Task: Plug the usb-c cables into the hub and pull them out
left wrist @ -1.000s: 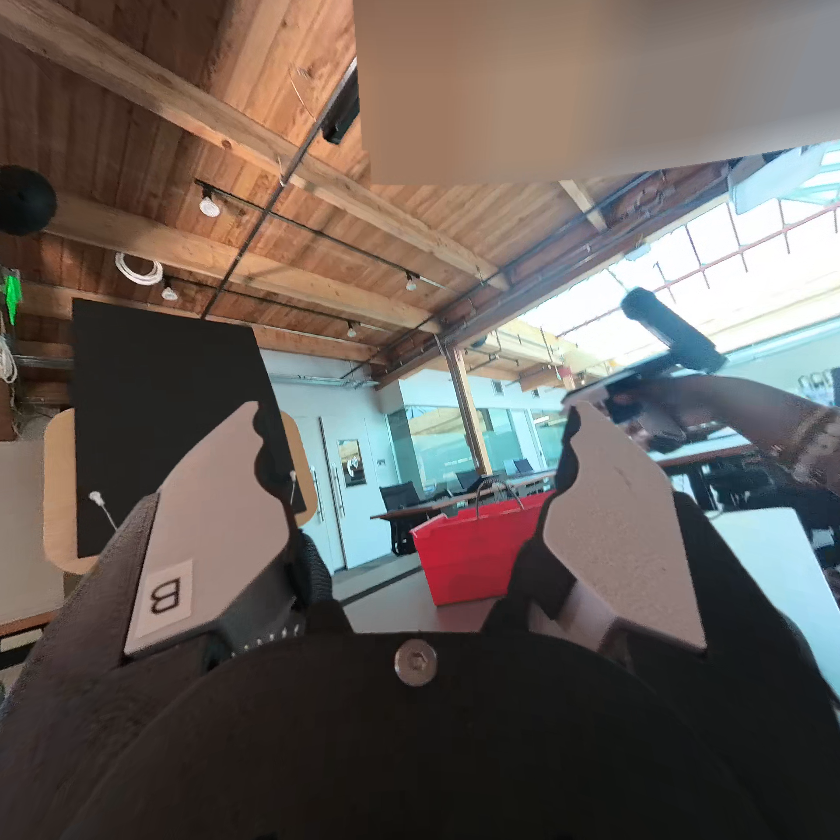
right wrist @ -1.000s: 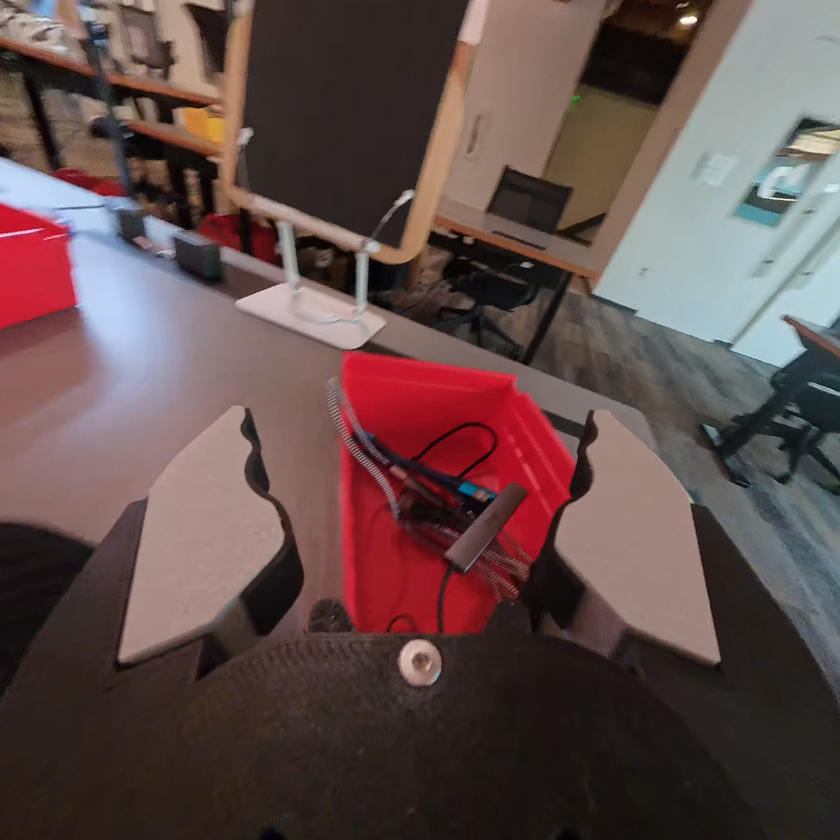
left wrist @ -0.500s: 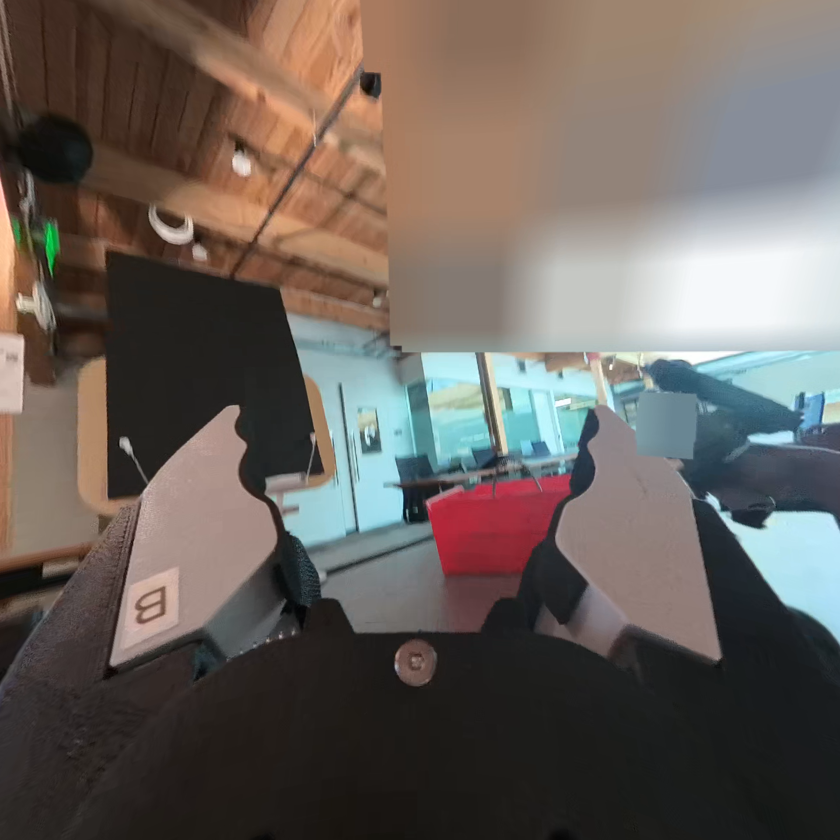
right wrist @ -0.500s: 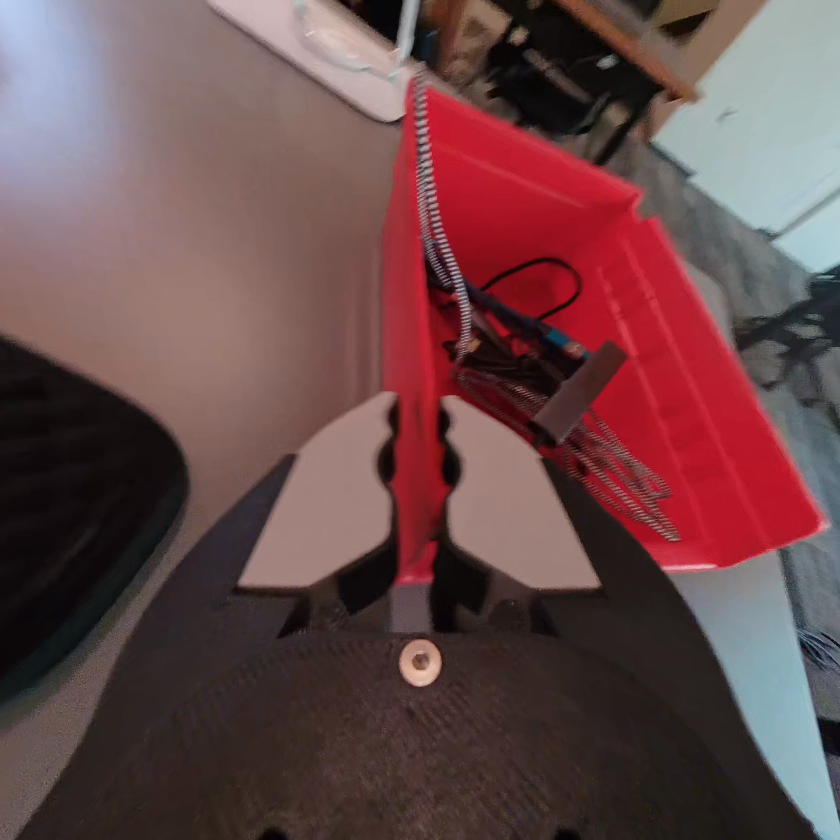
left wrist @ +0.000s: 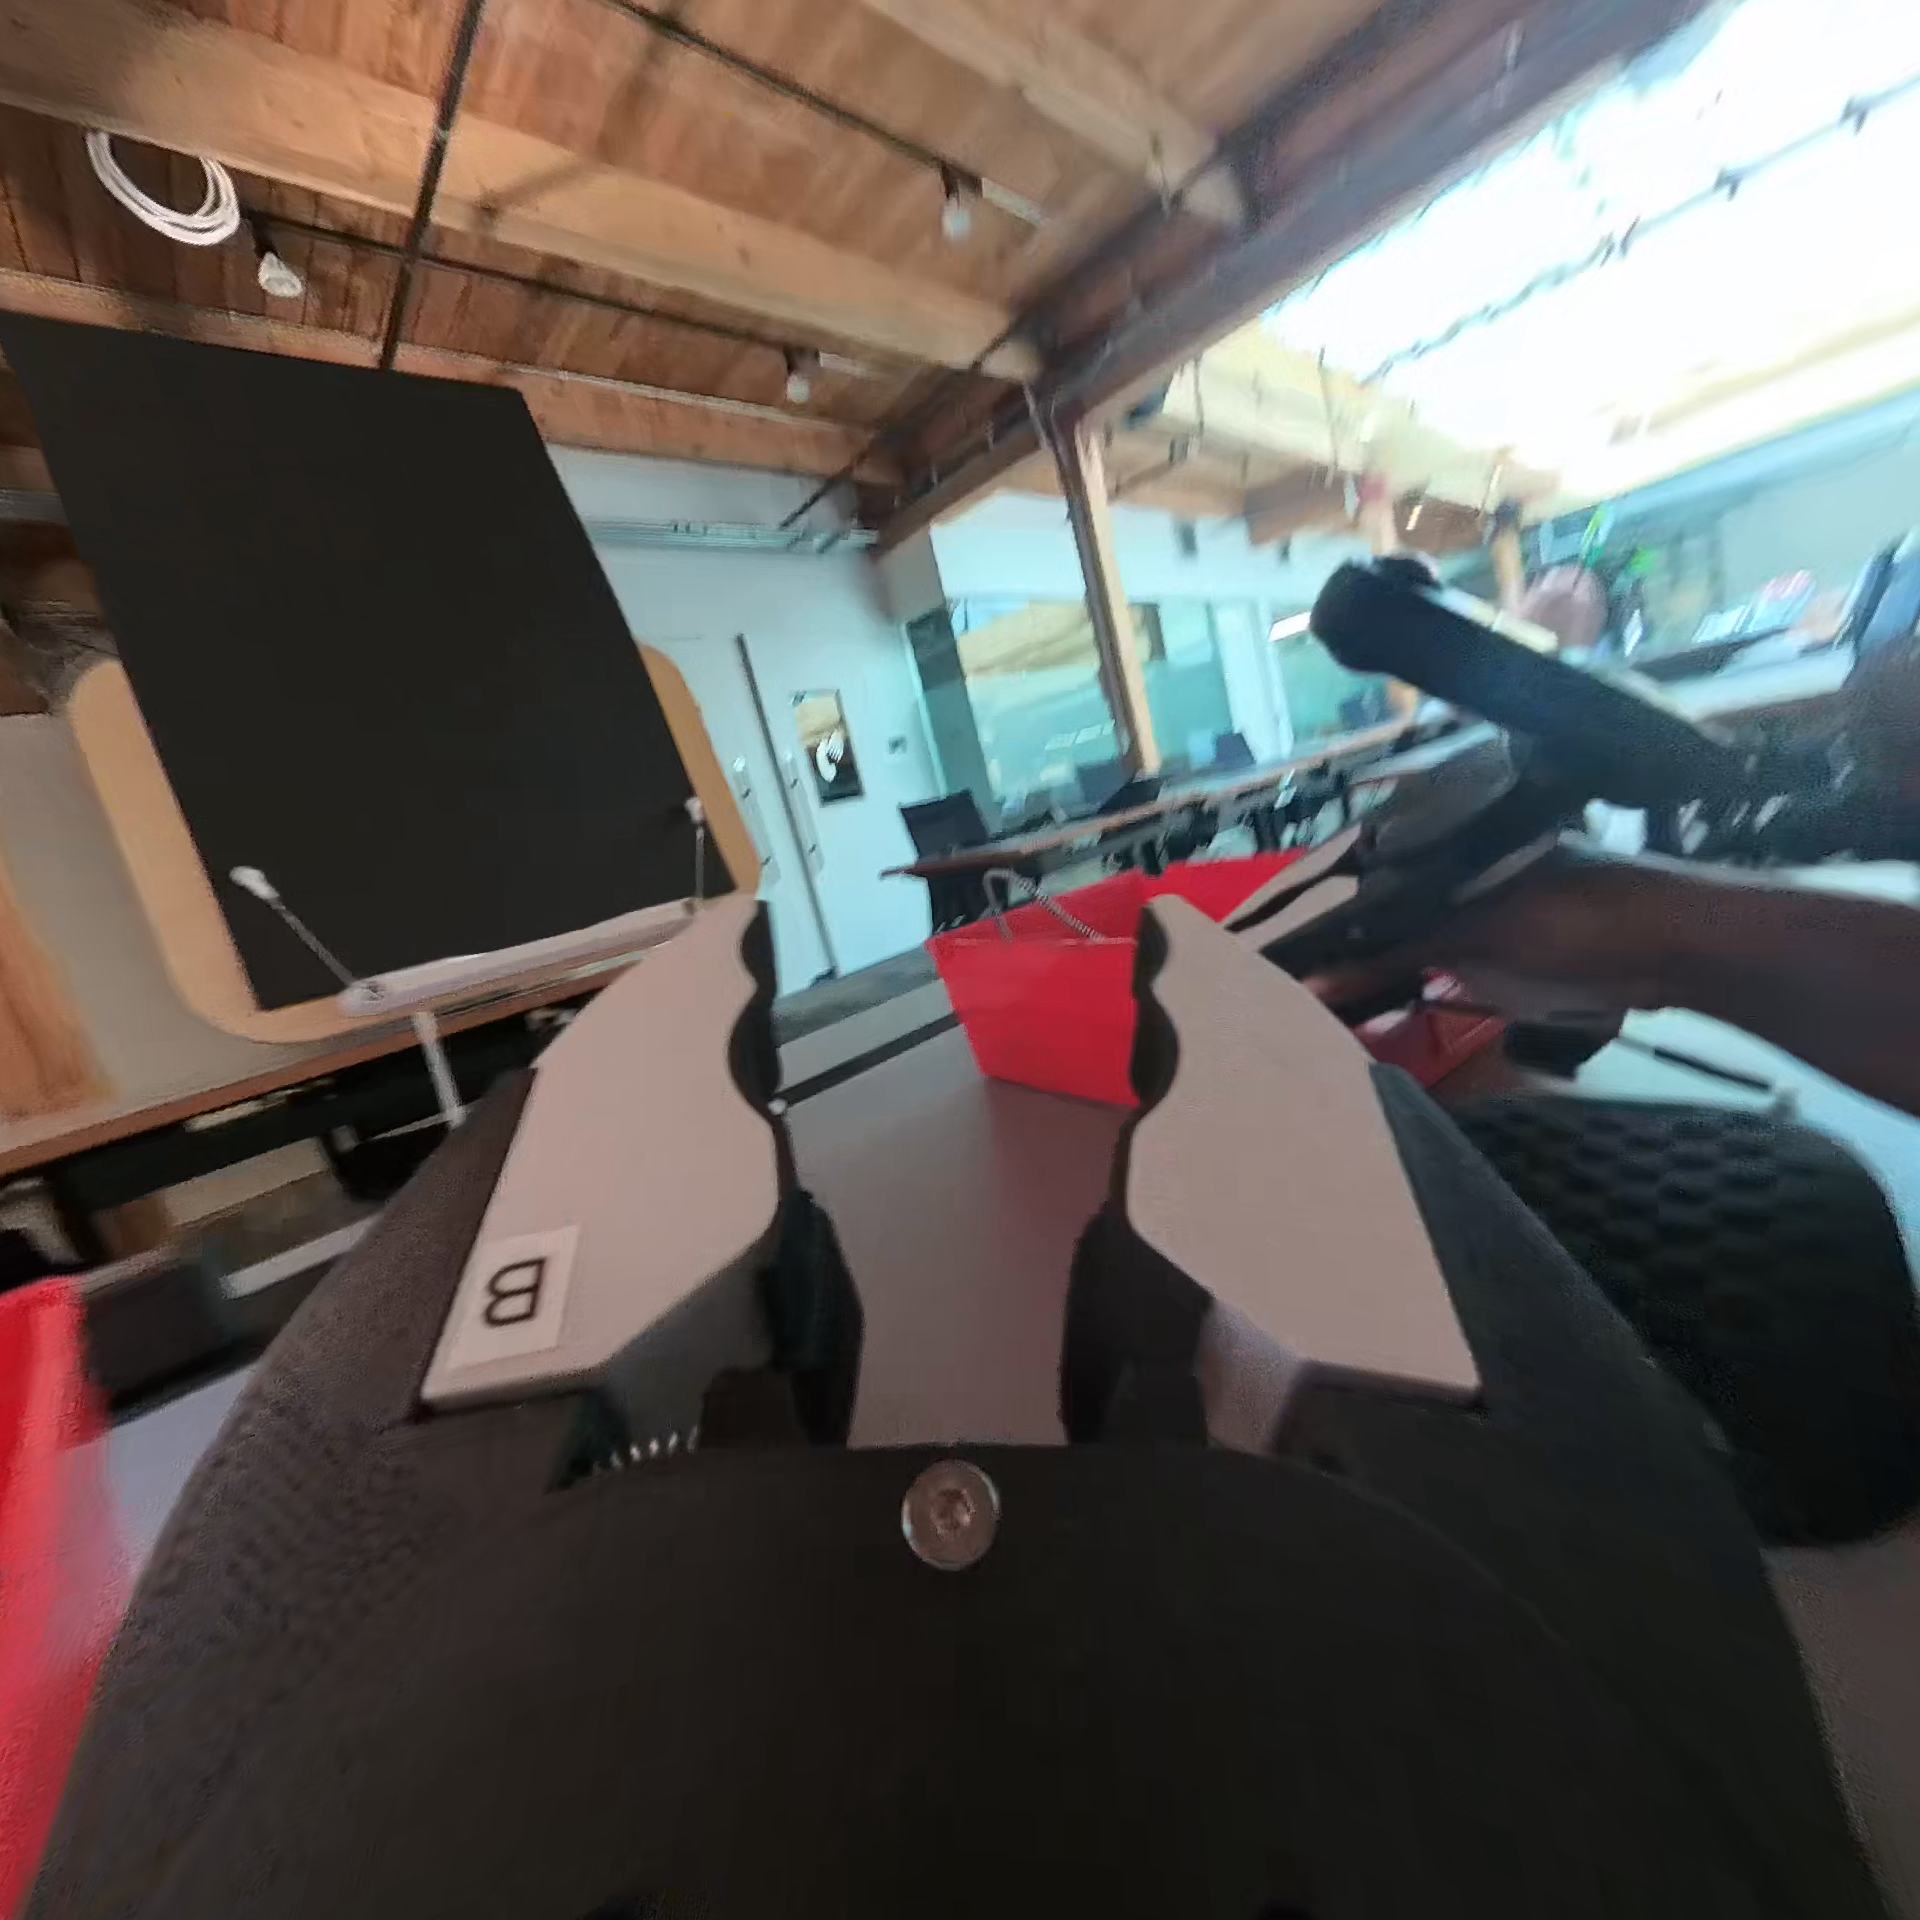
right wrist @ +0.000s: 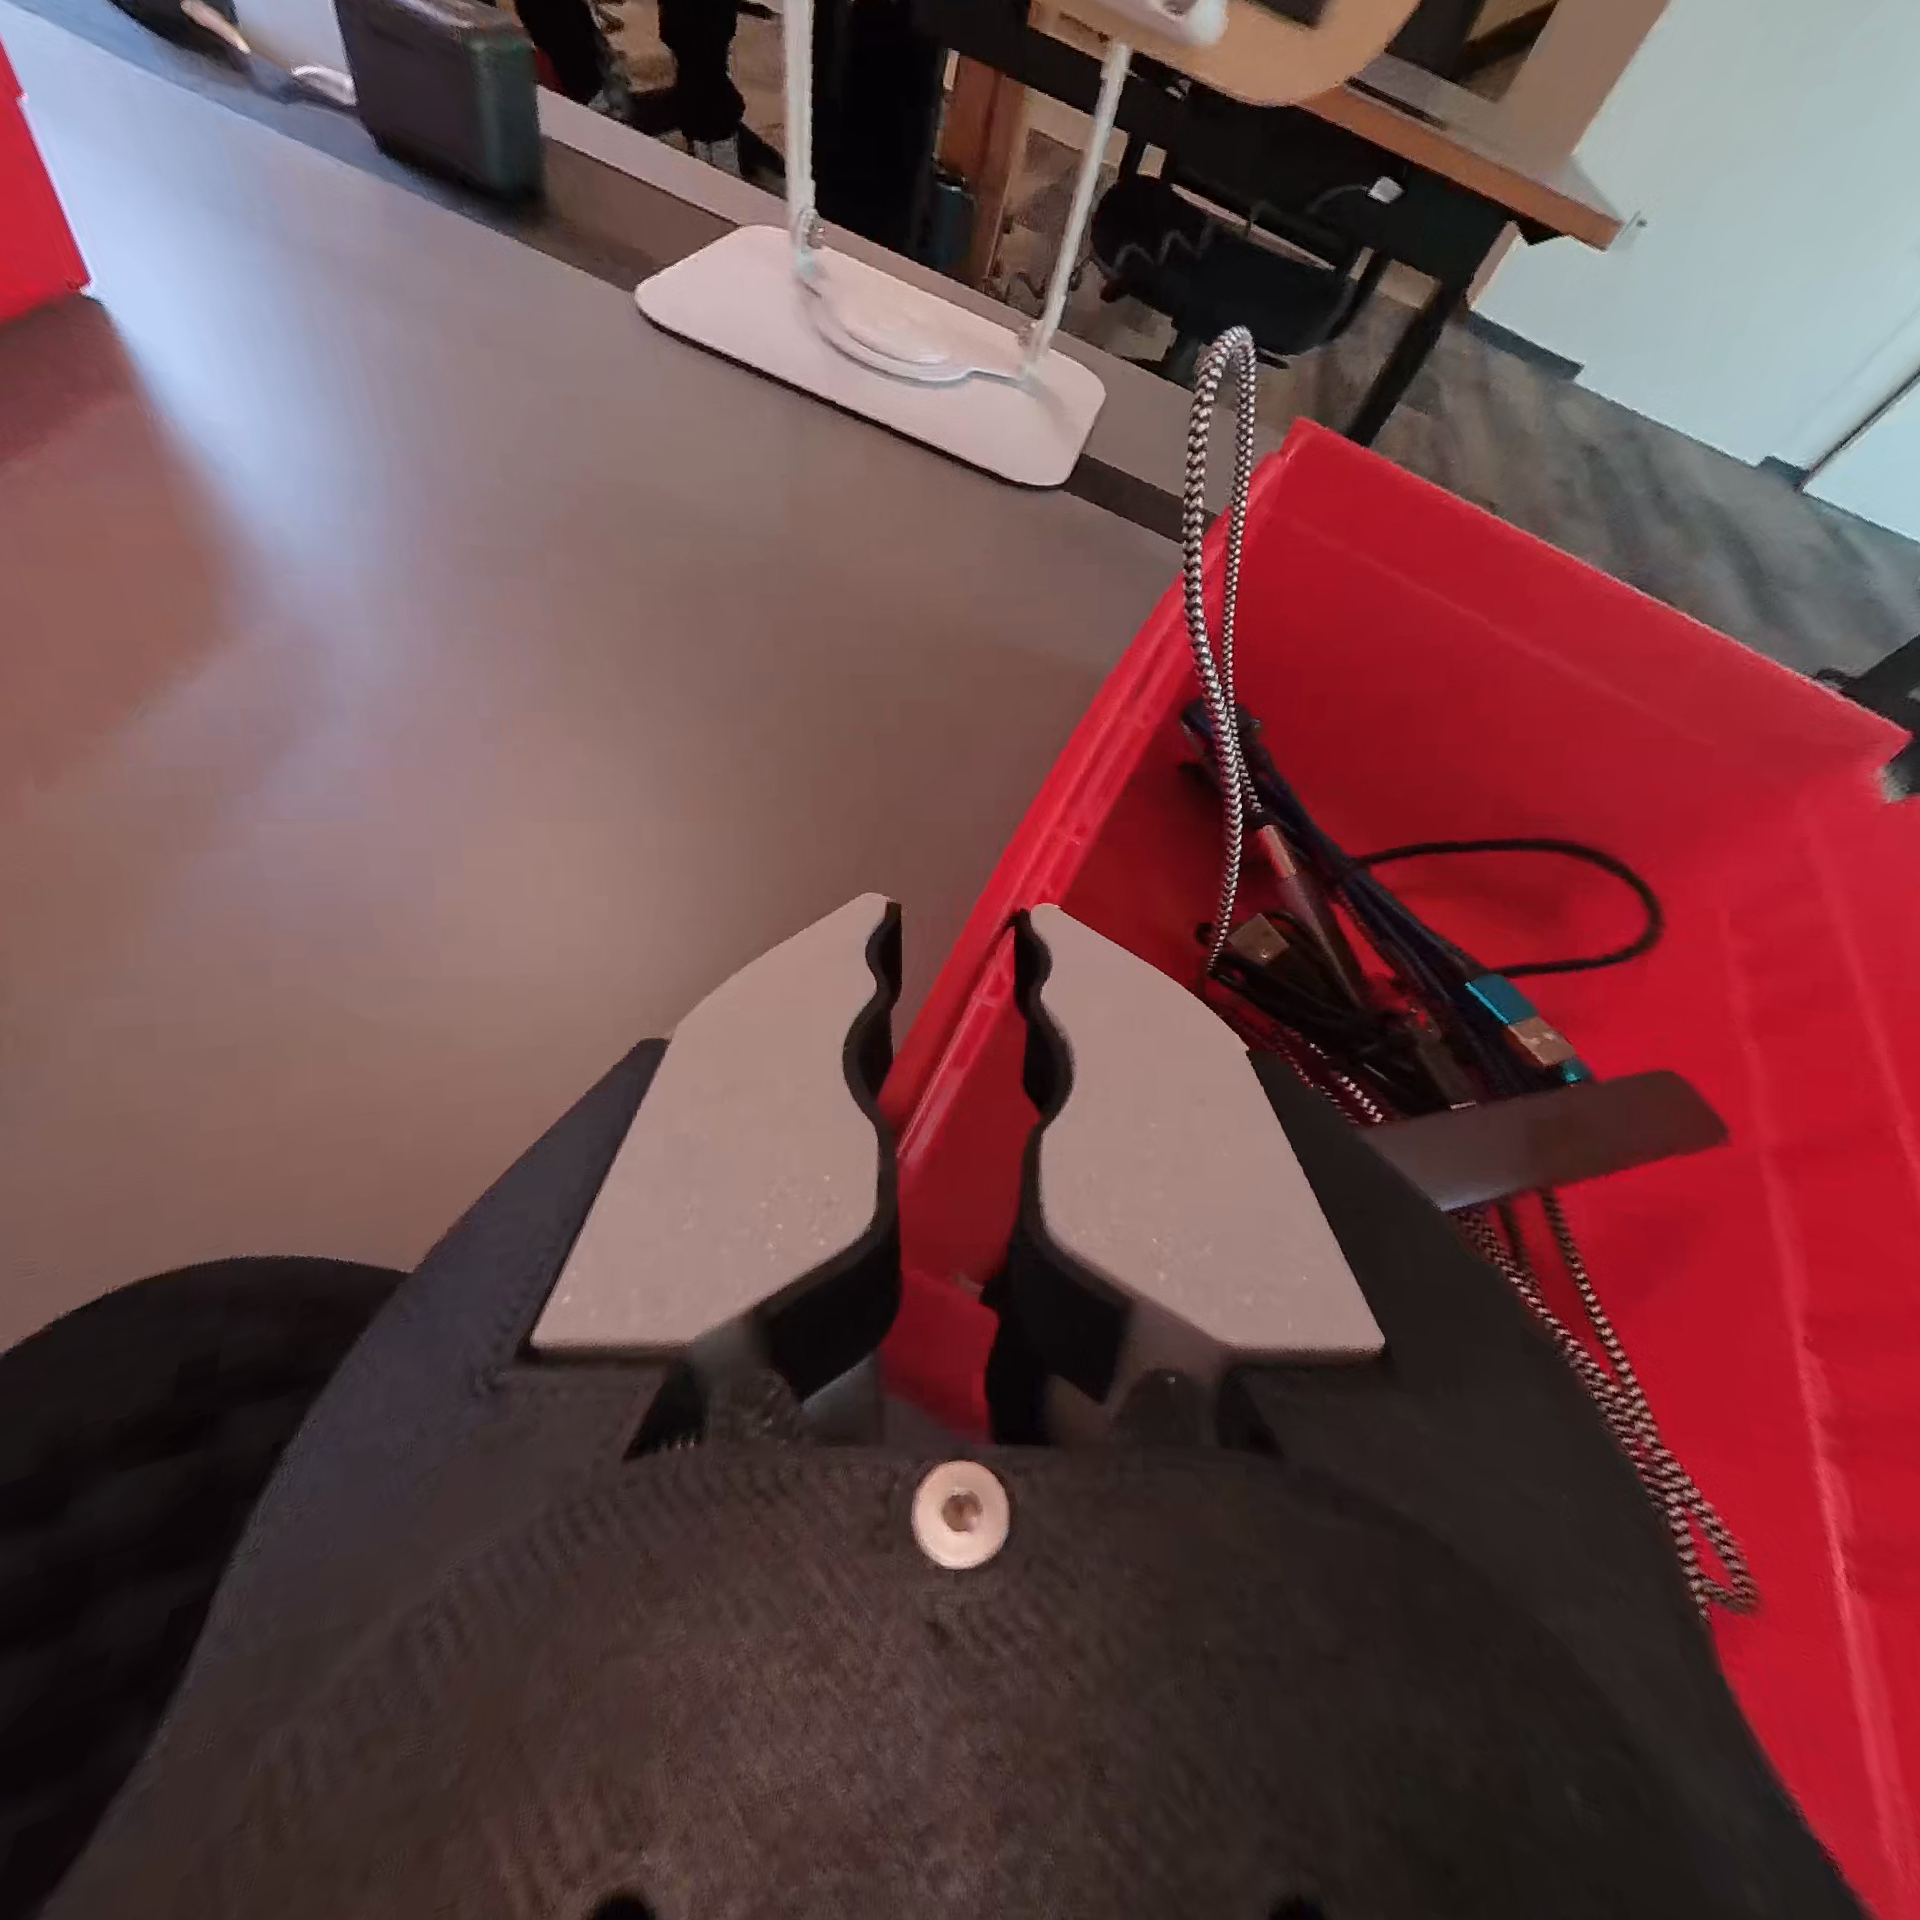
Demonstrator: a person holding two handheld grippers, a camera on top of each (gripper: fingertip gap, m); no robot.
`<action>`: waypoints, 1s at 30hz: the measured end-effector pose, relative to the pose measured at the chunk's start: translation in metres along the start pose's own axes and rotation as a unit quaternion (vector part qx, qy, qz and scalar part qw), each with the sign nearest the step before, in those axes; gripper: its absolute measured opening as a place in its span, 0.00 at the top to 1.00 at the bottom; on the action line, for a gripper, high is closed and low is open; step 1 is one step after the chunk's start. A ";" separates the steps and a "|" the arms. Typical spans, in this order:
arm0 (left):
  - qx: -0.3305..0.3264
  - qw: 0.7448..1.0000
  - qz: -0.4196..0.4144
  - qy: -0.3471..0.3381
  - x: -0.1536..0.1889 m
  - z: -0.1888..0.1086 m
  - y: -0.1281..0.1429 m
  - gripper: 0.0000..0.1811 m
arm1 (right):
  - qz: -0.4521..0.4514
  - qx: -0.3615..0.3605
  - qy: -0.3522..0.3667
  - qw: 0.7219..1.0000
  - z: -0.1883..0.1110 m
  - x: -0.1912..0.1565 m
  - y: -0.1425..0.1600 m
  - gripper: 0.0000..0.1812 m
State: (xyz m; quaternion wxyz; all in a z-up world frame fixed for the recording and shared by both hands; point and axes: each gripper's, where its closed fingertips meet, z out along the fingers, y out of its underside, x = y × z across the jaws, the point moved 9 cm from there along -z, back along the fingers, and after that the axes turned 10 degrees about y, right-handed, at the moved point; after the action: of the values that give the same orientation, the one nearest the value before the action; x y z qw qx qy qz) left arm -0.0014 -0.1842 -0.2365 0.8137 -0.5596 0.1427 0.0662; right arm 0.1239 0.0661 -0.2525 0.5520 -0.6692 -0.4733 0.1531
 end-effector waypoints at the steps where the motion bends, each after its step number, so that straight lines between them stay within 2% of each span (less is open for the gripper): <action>1: -0.028 0.999 0.022 -0.005 -0.003 -0.004 -0.009 0.70 | -0.014 -0.001 0.002 1.000 0.001 -0.007 -0.003 0.89; 2: -0.063 0.997 0.038 -0.018 -0.008 -0.009 -0.019 0.73 | -0.030 -0.001 0.006 1.000 0.001 -0.015 -0.006 0.90; 4: -0.175 0.981 0.042 -0.069 -0.024 -0.024 -0.034 0.76 | -0.045 0.001 0.001 0.999 0.003 -0.031 -0.013 0.90; 5: -0.245 0.963 0.038 -0.100 -0.034 -0.032 -0.038 0.76 | -0.044 0.006 -0.009 0.999 0.005 -0.039 -0.017 0.89; 7: -0.380 0.911 0.030 -0.156 -0.050 -0.050 -0.038 0.72 | -0.045 0.016 -0.029 0.998 0.007 -0.058 -0.024 0.89; 9: -0.442 0.874 0.023 -0.201 -0.061 -0.066 -0.036 0.69 | -0.055 0.025 -0.046 0.997 0.008 -0.076 -0.031 0.89; 17: -0.478 0.846 0.007 -0.237 -0.076 -0.086 -0.033 0.68 | -0.112 0.048 -0.115 0.986 0.010 -0.151 -0.062 0.89; 23: -0.481 0.843 0.005 -0.240 -0.077 -0.092 -0.030 0.68 | -0.129 0.062 -0.166 0.976 0.015 -0.193 -0.082 0.87; 28: -0.479 0.843 -0.003 -0.245 -0.082 -0.097 -0.031 0.67 | -0.133 0.076 -0.196 0.969 0.020 -0.215 -0.093 0.86; 30: -0.465 0.849 -0.005 -0.251 -0.086 -0.104 -0.035 0.64 | -0.133 0.119 -0.185 0.966 0.013 -0.215 -0.096 0.86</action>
State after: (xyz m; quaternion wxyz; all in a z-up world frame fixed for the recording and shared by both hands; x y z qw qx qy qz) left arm -0.0899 -0.2893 -0.2135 0.4671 -0.8373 -0.1167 0.2592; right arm -0.0390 -0.1039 -0.2408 0.5463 -0.4895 -0.6301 0.2548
